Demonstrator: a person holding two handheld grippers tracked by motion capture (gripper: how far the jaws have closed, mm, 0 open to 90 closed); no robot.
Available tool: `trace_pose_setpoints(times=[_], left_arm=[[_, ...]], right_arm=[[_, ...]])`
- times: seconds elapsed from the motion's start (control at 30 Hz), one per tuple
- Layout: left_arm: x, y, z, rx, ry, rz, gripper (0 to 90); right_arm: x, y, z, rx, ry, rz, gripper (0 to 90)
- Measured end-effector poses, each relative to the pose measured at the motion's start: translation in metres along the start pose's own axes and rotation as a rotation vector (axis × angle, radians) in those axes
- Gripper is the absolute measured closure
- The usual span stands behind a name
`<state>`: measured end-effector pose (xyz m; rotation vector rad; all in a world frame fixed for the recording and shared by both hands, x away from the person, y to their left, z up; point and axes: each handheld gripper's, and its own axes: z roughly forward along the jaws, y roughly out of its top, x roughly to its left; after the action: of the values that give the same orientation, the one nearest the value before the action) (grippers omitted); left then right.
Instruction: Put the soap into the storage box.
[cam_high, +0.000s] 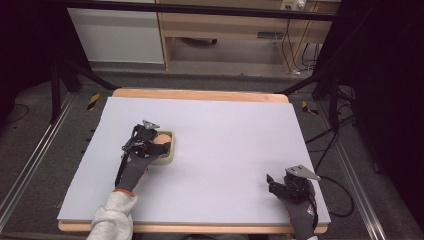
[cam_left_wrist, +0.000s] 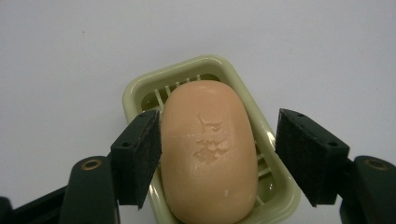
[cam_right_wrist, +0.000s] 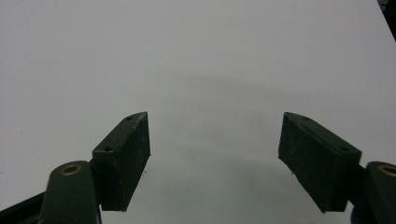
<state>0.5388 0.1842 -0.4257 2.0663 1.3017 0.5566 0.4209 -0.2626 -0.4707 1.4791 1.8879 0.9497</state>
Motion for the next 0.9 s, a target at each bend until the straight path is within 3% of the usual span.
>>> trace_pose_setpoints(times=[0.3,0.47,0.73,0.9], left_arm=[[-0.007,-0.007,-0.016,-0.046,-0.014,0.027,30.4],[-0.008,-0.019,-0.028,-0.076,-0.021,0.035,30.2],[-0.001,-0.029,-0.040,-0.102,-0.034,-0.002,28.2],[0.004,-0.040,-0.049,-0.138,-0.003,-0.011,27.4]], right_arm=[[-0.001,0.000,0.000,0.001,-0.004,0.008,24.8],[-0.002,-0.001,-0.001,0.003,-0.006,0.013,24.7],[-0.003,-0.001,-0.001,0.005,-0.011,0.015,24.4],[-0.004,-0.001,-0.001,0.005,-0.012,0.019,24.2]])
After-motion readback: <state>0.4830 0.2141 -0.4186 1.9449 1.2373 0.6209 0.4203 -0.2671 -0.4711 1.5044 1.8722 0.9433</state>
